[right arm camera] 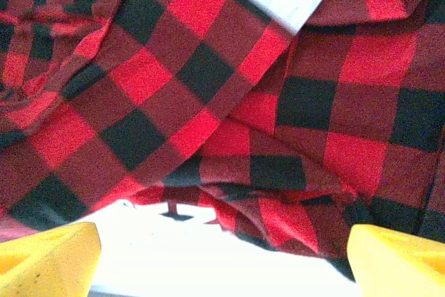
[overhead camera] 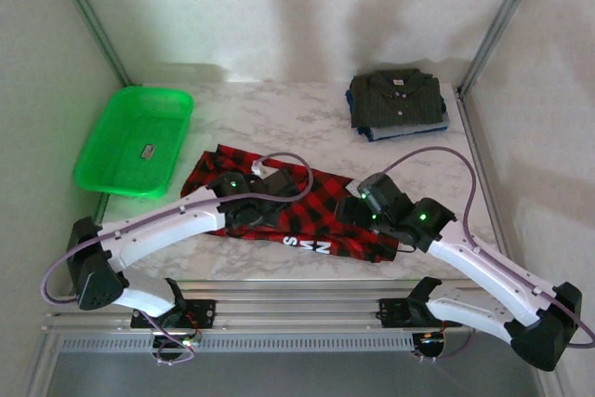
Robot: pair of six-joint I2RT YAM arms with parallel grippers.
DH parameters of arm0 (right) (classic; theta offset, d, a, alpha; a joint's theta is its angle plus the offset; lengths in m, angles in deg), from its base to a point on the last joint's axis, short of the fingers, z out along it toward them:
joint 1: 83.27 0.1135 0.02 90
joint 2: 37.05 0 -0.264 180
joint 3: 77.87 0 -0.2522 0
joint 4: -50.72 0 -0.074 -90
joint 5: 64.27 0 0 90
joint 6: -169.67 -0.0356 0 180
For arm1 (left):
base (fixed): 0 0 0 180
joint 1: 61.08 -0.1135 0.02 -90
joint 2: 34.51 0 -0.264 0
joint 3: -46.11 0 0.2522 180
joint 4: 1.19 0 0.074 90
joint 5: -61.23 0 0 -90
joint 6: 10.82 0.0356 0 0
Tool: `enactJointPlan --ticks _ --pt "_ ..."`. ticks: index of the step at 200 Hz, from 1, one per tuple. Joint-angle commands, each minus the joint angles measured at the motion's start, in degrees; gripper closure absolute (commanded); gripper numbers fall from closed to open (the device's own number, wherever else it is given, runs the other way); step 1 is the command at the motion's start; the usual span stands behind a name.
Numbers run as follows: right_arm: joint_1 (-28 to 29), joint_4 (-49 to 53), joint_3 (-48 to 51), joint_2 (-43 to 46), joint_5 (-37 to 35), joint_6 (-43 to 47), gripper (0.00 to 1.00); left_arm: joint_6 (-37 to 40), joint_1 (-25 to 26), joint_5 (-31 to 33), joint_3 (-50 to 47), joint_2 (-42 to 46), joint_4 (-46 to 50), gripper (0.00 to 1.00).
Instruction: Fold and stack the long sleeve shirts
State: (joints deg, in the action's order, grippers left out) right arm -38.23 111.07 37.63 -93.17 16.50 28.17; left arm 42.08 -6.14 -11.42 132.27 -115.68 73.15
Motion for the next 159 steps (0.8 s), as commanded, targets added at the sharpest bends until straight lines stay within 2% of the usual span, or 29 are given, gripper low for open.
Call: enactJointPlan --ticks 1,15,39,91,123,150,159 --pt "-2.8 1.4 -3.4 -2.3 -1.7 1.7 0.08 5.7 -3.6 12.3 0.9 2.4 7.8 1.0" --pt "-5.0 0.0 -4.3 -4.4 -0.9 2.4 0.08 8.0 -5.3 14.7 0.3 3.6 5.6 1.0" --pt "-7.5 -1.9 -6.2 -9.4 1.3 3.8 0.08 11.8 -8.0 15.2 -0.6 3.9 1.2 0.99" --pt "-8.9 -6.6 -8.7 -19.4 3.1 5.5 0.14 17.1 -13.4 14.9 -0.7 -1.1 -4.3 0.99" --pt "-9.1 -8.9 -8.9 -24.2 3.7 5.4 0.25 20.4 -18.1 14.5 0.2 -3.7 -7.0 0.99" --pt "-9.3 -10.0 -9.1 -28.2 3.3 5.2 0.44 23.2 -20.2 13.4 2.1 -6.4 -9.4 0.99" --pt "-9.3 -10.5 -9.0 -29.2 3.0 5.1 0.47 23.9 -20.5 13.4 2.7 -7.5 -10.0 0.99"
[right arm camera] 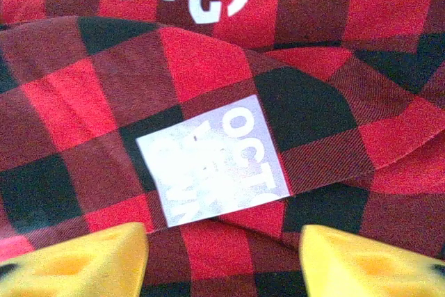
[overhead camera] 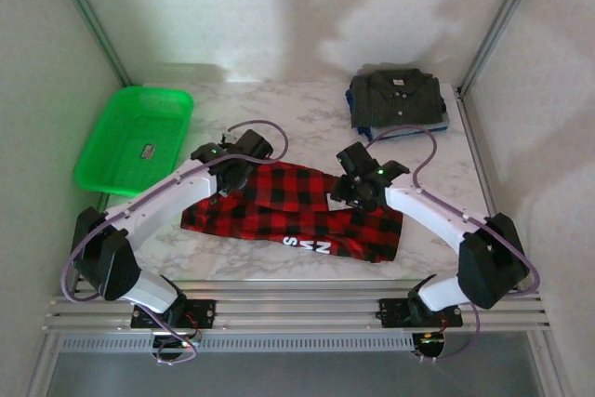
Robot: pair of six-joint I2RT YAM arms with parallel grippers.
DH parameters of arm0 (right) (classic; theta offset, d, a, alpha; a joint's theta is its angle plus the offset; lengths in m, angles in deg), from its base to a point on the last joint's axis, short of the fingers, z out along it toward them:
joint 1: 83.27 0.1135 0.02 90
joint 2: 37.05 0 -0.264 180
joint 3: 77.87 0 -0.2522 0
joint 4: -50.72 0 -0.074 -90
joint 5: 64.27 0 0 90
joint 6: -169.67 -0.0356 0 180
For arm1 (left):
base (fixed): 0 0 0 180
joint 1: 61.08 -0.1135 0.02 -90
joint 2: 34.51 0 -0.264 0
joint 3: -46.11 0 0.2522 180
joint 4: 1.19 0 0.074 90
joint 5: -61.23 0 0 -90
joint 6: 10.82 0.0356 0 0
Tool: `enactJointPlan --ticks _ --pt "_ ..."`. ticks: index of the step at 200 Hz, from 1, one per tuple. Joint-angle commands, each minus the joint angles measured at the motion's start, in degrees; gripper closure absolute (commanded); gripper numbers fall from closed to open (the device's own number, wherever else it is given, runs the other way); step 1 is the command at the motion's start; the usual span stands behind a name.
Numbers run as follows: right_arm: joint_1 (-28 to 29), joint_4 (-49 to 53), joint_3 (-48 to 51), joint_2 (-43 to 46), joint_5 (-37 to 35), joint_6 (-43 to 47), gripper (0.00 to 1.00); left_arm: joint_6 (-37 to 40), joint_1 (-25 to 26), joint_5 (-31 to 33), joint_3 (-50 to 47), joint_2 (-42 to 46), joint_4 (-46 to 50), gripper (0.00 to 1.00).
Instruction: Fold and stack the long sleeve shirts
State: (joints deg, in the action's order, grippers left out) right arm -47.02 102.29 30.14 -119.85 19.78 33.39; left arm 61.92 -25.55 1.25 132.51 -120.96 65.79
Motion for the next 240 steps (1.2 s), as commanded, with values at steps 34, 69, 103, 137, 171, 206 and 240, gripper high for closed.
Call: enactJointPlan --ticks 34,69,103,137,171,206,240 --pt "-0.7 -4.0 -0.9 -6.5 -2.1 -1.3 0.55 7.4 -2.7 0.6 4.7 -6.5 -4.5 0.99" --pt "-0.7 -6.2 -1.3 -10.4 -1.6 -2.2 0.63 10.4 -5.0 0.6 6.3 -10.8 -5.5 0.99" --pt "-0.7 -6.8 -1.3 -12.6 -2.0 -2.7 0.65 12.5 -6.9 1.7 8.6 -14.4 -5.7 1.0" --pt "-0.7 -6.6 -1.4 -13.4 -3.2 -3.2 0.65 14.1 -8.6 1.5 11.6 -16.1 -5.4 1.0" --pt "-0.7 -6.8 -1.8 -15.4 -3.5 -3.9 0.66 14.7 -10.4 1.1 14.1 -18.3 -5.1 0.99" --pt "-0.7 -7.0 -2.7 -18.2 -3.6 -4.1 0.67 14.3 -12.1 0.0 17.8 -23.4 -2.8 0.99" --pt "-0.7 -6.3 -3.8 -20.2 -3.7 -3.6 0.67 14.0 -14.1 -2.1 20.1 -27.3 -0.5 0.99"
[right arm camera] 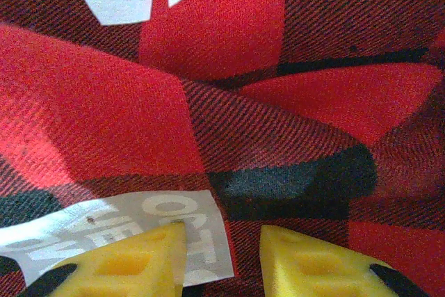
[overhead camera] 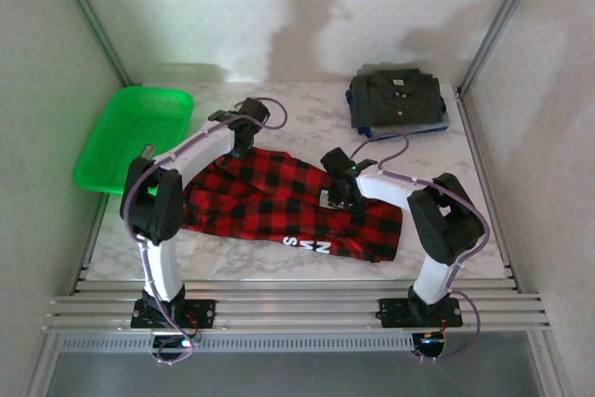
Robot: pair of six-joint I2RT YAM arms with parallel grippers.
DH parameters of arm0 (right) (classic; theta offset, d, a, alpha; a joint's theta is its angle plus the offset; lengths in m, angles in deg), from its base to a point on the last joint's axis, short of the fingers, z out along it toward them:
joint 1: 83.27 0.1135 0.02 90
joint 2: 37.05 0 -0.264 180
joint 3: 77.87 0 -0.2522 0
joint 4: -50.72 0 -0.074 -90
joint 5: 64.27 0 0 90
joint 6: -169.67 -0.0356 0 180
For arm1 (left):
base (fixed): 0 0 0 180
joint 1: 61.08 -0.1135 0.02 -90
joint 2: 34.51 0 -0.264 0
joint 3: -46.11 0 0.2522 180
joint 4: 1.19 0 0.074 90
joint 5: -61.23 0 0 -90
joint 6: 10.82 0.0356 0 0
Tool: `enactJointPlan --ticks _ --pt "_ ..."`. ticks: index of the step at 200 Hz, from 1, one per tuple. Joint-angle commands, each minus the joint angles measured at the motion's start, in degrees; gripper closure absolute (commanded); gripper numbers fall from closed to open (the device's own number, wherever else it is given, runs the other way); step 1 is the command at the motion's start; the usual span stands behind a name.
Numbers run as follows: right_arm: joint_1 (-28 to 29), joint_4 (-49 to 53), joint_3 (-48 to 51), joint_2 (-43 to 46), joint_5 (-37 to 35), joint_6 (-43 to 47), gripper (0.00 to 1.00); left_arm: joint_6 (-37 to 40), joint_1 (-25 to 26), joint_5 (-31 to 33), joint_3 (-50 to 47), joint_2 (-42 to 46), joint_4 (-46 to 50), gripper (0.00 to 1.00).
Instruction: Fold and stack the long sleeve shirts
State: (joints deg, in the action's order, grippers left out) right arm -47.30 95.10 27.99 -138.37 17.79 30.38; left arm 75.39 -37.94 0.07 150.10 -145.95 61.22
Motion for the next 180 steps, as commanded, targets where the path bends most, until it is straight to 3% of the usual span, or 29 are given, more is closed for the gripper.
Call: enactJointPlan --ticks 1,58,72,94,125,141,147,154,180 --pt "-0.4 0.8 -1.7 -1.7 -1.8 -0.5 0.67 0.5 -1.8 -1.0 2.6 -2.3 4.1 0.99" --pt "-0.4 1.3 -1.8 -3.1 -2.1 0.2 0.67 -0.2 -5.0 -1.7 2.5 -6.3 4.8 0.96" --pt "-0.4 1.4 -2.1 -3.5 -2.0 0.3 0.67 -0.3 -5.2 -0.2 2.9 -7.6 4.2 0.84" --pt "-0.4 1.6 -2.5 -3.6 -1.9 0.7 0.68 -1.5 -5.7 4.1 4.7 -9.3 2.7 0.48" --pt "-0.4 3.3 -3.8 -2.2 -2.3 1.9 0.67 -6.8 -6.3 6.8 14.2 -9.2 6.0 0.36" --pt "-0.4 4.2 -4.0 0.4 -3.2 2.6 0.65 -10.4 -5.7 0.6 19.2 -5.3 7.0 0.32" --pt "-0.4 4.8 -4.2 1.6 -3.5 2.7 0.64 -11.6 -5.0 -2.7 19.9 -3.2 6.5 0.23" --pt "-0.5 5.7 -4.5 3.1 -4.0 2.9 0.62 -12.6 -4.3 -6.9 19.7 -0.8 5.2 0.19" --pt "-0.5 8.9 -3.8 11.8 -4.8 2.9 0.56 -15.6 -2.6 -28.8 11.4 8.0 -1.5 0.2"
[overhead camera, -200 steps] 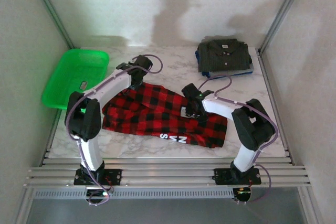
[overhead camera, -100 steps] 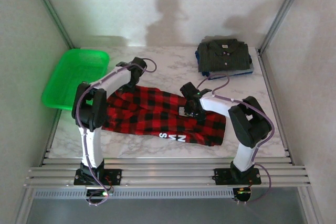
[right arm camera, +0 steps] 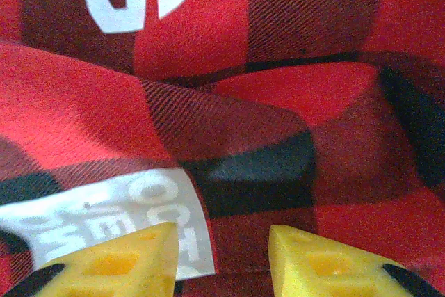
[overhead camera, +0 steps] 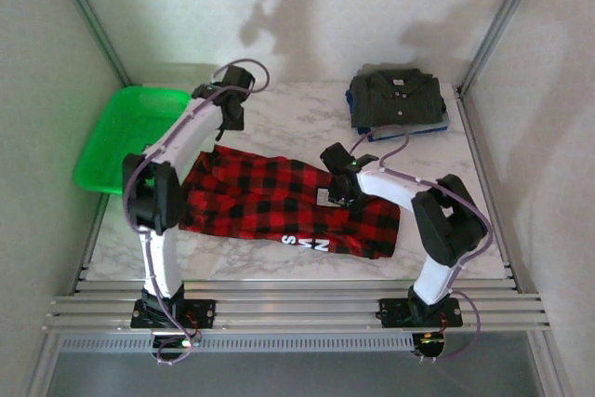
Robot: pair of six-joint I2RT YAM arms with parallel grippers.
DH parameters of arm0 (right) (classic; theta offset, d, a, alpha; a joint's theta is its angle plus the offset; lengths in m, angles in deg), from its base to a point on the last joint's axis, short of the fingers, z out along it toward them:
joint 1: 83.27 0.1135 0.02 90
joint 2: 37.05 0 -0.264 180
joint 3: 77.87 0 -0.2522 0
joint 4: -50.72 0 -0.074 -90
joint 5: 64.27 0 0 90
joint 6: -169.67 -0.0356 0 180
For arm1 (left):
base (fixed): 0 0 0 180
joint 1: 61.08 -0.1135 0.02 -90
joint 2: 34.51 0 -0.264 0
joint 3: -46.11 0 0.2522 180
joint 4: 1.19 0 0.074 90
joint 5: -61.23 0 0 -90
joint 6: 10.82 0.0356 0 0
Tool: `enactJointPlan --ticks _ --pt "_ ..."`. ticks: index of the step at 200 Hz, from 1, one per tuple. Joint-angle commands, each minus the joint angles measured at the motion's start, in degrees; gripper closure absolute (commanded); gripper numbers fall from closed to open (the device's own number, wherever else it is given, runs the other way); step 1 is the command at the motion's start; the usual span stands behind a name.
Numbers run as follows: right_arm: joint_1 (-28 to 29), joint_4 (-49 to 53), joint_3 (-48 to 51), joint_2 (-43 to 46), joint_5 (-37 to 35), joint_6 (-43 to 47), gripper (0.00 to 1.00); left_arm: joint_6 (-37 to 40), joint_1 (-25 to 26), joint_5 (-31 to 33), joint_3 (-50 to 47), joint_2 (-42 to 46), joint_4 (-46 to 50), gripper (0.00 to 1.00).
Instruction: Fold and stack the long sleeve shirts
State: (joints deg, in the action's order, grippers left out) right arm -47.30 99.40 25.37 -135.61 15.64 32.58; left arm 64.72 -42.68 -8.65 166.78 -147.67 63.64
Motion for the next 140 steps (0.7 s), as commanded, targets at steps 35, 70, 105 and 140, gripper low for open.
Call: enactJointPlan --ticks 35,70,105,140 --pt "1.1 5.9 4.7 17.5 0.3 -6.9 0.56 -5.7 0.8 -30.9 -25.3 15.1 -15.8 0.39" --pt "4.2 0.1 12.0 18.0 0.7 -16.2 0.59 -8.3 -2.7 -27.6 -35.7 11.3 -24.8 0.43" --pt "5.6 0.1 9.7 8.9 -1.0 -20.7 0.61 -10.0 -4.1 -23.7 -40.8 6.7 -28.6 0.44" --pt "5.4 1.4 4.2 -1.0 -5.7 -28.2 0.61 -13.5 -5.7 -21.2 -45.9 9.4 -25.0 0.41"
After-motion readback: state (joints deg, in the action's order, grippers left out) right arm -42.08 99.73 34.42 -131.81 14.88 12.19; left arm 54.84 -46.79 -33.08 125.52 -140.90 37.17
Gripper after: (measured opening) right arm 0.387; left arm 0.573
